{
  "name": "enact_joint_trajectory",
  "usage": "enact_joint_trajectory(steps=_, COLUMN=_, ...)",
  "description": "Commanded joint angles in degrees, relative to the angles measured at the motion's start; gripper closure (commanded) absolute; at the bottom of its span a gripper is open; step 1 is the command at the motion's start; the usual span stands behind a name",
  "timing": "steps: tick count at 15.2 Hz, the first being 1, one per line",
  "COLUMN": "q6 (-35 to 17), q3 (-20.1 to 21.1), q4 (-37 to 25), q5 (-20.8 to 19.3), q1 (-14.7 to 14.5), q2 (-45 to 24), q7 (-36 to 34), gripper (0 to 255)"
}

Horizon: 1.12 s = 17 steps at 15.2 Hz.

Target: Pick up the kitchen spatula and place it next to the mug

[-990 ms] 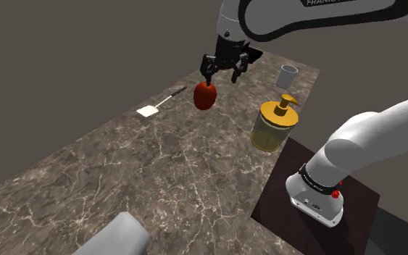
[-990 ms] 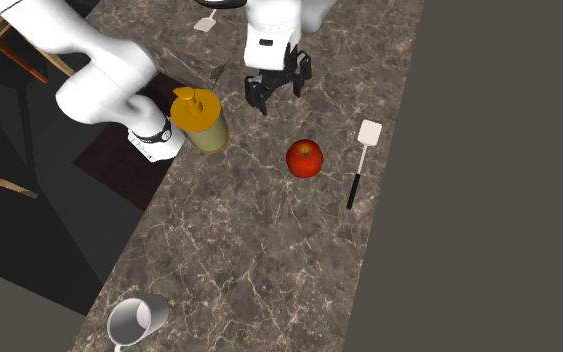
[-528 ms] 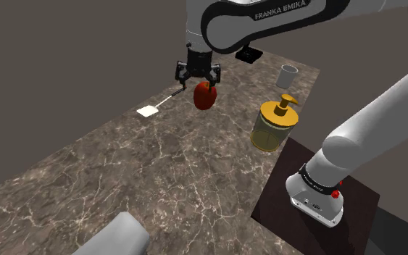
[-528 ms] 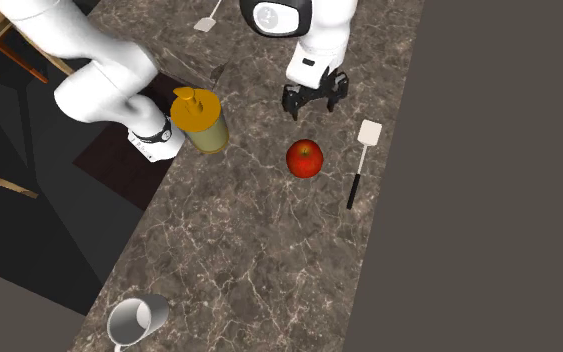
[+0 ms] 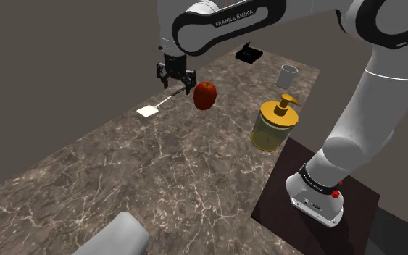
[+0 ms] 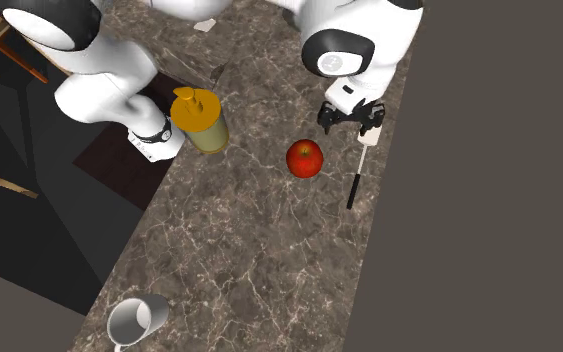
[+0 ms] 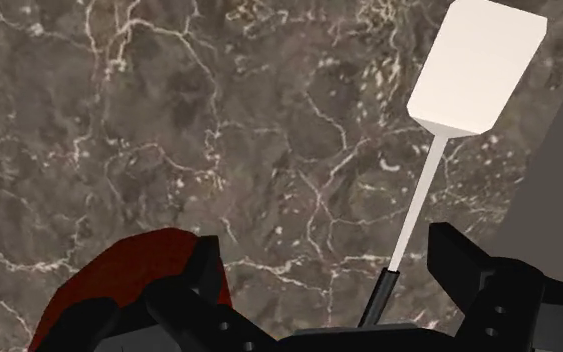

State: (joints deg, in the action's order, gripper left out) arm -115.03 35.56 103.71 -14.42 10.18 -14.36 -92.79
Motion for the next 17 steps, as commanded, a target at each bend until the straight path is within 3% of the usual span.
enact_joint_trajectory(steps=1, q6=0.76, q3=-1.40, q4=-5.09, q5=-2.75, q1=-1.91, q2=-5.61, q7=-5.90, gripper=0)
enact_joint_trajectory(steps=7, q6=3.83, q3=-6.27, q4=-19.64, q5=-6.07, q1=-6.74, q2=-18.30, q7=-16.63, gripper=0)
enact_joint_trajectory(steps=17, q6=-0.76, q3=-7.09, q4=-16.83, q5=-7.33, q1=-6.69, q2=-20.31, q7=-17.46, gripper=0)
